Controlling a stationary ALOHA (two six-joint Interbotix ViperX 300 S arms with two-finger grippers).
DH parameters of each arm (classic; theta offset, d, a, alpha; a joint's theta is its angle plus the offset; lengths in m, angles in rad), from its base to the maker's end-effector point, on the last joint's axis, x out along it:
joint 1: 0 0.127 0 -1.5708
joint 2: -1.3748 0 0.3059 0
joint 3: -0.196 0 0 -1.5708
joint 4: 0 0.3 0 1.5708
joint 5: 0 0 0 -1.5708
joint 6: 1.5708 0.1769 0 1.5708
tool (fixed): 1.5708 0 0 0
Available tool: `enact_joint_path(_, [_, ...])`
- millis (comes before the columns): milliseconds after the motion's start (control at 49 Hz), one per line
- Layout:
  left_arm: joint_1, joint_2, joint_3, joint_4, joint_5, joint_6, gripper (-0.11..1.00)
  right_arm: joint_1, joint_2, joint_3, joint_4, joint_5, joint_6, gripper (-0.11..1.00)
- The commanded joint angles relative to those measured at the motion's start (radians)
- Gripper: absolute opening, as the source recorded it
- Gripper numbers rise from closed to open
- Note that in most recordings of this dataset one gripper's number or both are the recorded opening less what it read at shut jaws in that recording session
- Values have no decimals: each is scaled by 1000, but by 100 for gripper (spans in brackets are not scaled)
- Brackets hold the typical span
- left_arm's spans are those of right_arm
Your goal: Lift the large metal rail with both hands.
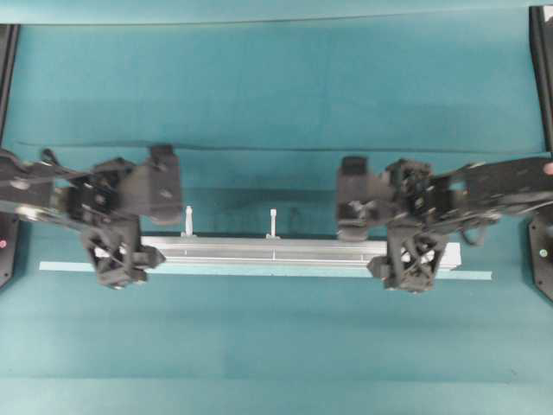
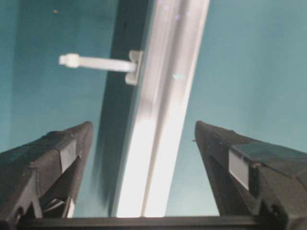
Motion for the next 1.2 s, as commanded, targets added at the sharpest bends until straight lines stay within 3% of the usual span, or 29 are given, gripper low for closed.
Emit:
enact_joint_path(0, [0,-69,-3,0,2,2,90,-5,-41,-15,-5,0,3,96])
enact_joint_path(286, [2,-210,-2,0,3,0,90,-23,-156,-15,-60,-6,3,96])
enact_joint_path(592, [2,-295,-3,0,-15,-2,90,-26,-216,-15,-64,-28,3,96])
enact_joint_path(980, [-3,-433,12,0,-201,3,90,-35,-365,35,-64,-275,-3,96])
enact_joint_path(1184, [-3,-509,26,2,-261,3,90,-37,-439,71,-64,-314,-3,96])
